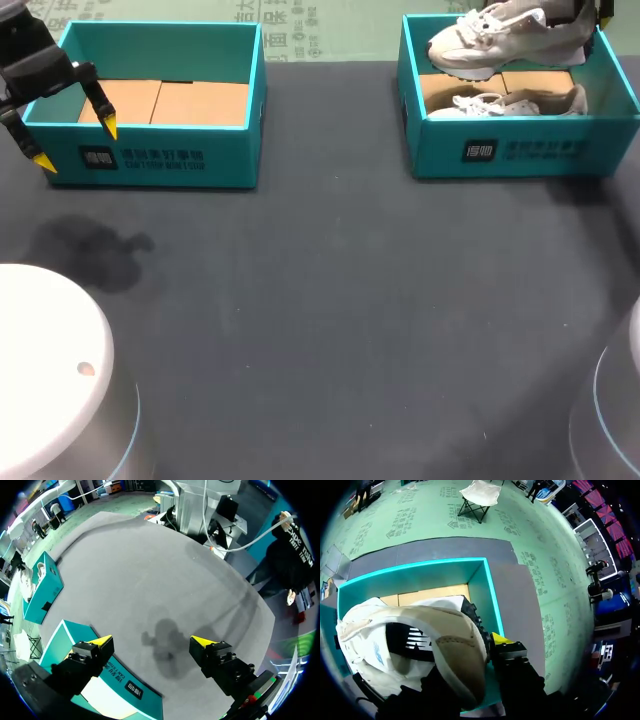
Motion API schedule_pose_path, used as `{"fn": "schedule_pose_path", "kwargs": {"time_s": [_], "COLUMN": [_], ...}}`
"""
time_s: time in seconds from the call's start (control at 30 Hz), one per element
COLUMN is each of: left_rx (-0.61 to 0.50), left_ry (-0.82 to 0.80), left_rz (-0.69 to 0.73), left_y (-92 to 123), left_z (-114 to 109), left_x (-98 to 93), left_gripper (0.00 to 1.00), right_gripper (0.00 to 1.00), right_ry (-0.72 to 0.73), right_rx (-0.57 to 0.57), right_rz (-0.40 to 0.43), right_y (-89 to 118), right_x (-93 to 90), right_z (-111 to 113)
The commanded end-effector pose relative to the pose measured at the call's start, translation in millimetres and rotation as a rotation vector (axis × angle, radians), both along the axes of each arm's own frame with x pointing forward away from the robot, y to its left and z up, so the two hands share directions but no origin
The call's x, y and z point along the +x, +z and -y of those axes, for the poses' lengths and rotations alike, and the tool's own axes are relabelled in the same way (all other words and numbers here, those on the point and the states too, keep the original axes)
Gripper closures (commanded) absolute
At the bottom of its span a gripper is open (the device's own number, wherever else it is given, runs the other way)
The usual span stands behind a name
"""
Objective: Take the shoe out of the shoebox, open the shoe tongue, remove and reinsert the insole, then place the shoe into the shoebox
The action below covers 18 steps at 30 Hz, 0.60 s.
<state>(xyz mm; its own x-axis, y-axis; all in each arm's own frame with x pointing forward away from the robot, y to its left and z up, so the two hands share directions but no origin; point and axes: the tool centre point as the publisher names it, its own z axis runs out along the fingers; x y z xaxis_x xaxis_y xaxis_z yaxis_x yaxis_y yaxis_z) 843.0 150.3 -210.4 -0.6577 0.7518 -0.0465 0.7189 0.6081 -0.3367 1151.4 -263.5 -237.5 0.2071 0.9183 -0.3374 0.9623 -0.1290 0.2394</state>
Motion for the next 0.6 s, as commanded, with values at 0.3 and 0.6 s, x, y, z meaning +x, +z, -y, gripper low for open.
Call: {"fn": "schedule_pose_path", "kwargs": {"time_s": [0.3, 0.6], "left_rx": [0.002, 0.002], "left_ry": [-0.001, -0.001], "left_rz": [0.000, 0.000], "left_y": [0.0, 0.0], "left_z": [-0.1, -0.1], "left_x": [0.4, 0.4], "left_gripper": [0.00, 0.00], "right_gripper": [1.00, 1.00], "right_ry": [-0.027, -0.054], "right_rx": [0.006, 0.038], "right_rz": [-0.034, -0.055], "right_y": [-22.0, -45.4], "right_x": [13.1, 16.0], "right_z": [-2.5, 3.8]}}
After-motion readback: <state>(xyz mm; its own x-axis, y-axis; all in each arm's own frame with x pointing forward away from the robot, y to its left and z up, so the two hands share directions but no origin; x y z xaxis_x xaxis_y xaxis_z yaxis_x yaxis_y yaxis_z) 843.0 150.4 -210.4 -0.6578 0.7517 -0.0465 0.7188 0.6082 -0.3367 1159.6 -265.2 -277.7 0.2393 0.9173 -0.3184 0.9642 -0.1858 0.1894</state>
